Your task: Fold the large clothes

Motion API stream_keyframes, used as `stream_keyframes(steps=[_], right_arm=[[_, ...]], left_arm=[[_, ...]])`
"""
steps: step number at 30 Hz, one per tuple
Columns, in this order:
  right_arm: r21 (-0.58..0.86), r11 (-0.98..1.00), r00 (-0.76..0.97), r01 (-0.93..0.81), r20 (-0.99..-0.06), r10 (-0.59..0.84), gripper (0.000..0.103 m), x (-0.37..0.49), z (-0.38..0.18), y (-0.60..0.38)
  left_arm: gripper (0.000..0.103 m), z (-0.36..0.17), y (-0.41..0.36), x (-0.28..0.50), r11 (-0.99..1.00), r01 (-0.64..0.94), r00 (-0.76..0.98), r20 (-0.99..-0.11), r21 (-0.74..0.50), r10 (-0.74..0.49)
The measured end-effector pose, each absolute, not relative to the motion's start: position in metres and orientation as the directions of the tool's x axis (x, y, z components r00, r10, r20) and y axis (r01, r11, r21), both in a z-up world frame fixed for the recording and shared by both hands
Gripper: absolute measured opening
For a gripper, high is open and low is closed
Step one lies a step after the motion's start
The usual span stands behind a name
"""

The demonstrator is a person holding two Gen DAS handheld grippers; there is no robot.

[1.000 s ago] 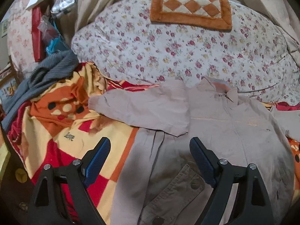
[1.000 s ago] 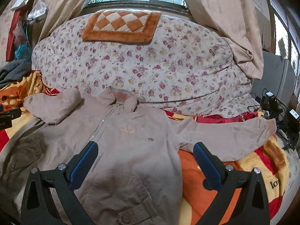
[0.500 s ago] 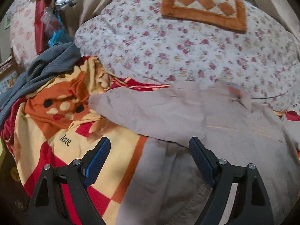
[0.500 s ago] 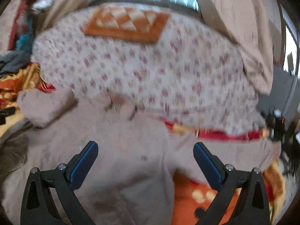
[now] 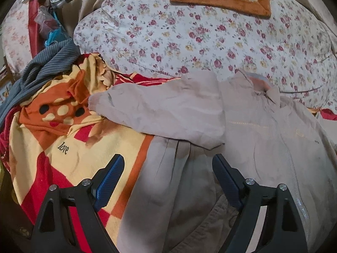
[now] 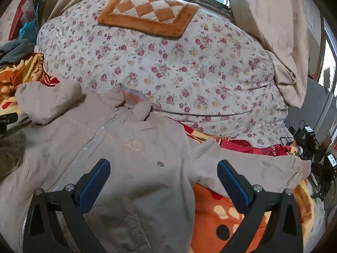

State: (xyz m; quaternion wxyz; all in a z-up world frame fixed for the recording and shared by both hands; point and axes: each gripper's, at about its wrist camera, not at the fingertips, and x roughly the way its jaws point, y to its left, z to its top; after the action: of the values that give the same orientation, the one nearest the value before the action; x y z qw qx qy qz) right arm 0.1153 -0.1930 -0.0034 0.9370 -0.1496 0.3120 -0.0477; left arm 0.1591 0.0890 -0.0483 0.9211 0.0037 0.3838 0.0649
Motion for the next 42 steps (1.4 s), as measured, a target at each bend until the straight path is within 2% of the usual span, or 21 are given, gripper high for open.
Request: stream_keyframes(steps=[10, 17, 20, 24, 26, 28, 32, 35, 38, 42], right_arm=[[-0.238, 0.971, 0.813, 0.013, -0.563, -0.149, 0.103, 0.117, 0.000, -0.207], [0.060, 0.996, 0.702, -0.071, -0.707, 0.093, 0.102, 0.129, -0.023, -0.222], [-0.004, 0.996, 0.718, -0.087, -0.693, 0.060, 0.099, 0.127, -0.021, -0.215], [-0.054, 0.993, 0.737, -0.103, -0.674, 0.040, 0.099, 0.124, -0.019, -0.207], [-0.068, 0.991, 0.729, -0.117, -0.683, 0.039, 0.099, 0.124, -0.021, -0.203], [-0.075, 0.989, 0.726, -0.127, -0.686, 0.041, 0.099, 0.124, -0.021, -0.200], [-0.079, 0.986, 0.723, -0.144, -0.689, 0.050, 0.099, 0.125, -0.021, -0.197], [-0.085, 0.984, 0.716, -0.157, -0.696, 0.054, 0.099, 0.127, -0.024, -0.193], [-0.095, 0.981, 0.706, -0.169, -0.706, 0.053, 0.099, 0.131, -0.028, -0.188], [-0.120, 0.972, 0.681, -0.202, -0.731, 0.051, 0.099, 0.136, -0.038, -0.178]], left_arm=[[0.076, -0.053, 0.087, 0.159, 0.990, -0.114, 0.684, -0.716, 0.082, 0.138], [0.076, -0.055, 0.088, 0.160, 0.990, -0.118, 0.668, -0.731, 0.078, 0.137], [0.076, -0.060, 0.090, 0.162, 0.993, -0.109, 0.652, -0.751, 0.047, 0.107], [0.075, -0.074, 0.105, 0.167, 0.988, -0.116, 0.598, -0.801, -0.099, -0.011], [0.074, -0.079, 0.130, 0.174, 0.956, -0.137, 0.568, -0.811, -0.260, -0.139], [0.071, -0.072, 0.160, 0.182, 0.912, -0.188, 0.579, -0.791, -0.365, -0.197], [0.071, -0.049, 0.250, 0.217, 0.799, -0.289, 0.683, -0.699, -0.527, -0.214], [0.069, -0.065, 0.305, 0.244, 0.696, -0.338, 0.700, -0.663, -0.634, -0.264], [0.055, -0.102, 0.335, 0.262, 0.546, -0.372, 0.711, -0.608, -0.751, -0.353], [0.047, -0.137, 0.345, 0.272, 0.363, -0.353, 0.754, -0.492, -0.862, -0.435]])
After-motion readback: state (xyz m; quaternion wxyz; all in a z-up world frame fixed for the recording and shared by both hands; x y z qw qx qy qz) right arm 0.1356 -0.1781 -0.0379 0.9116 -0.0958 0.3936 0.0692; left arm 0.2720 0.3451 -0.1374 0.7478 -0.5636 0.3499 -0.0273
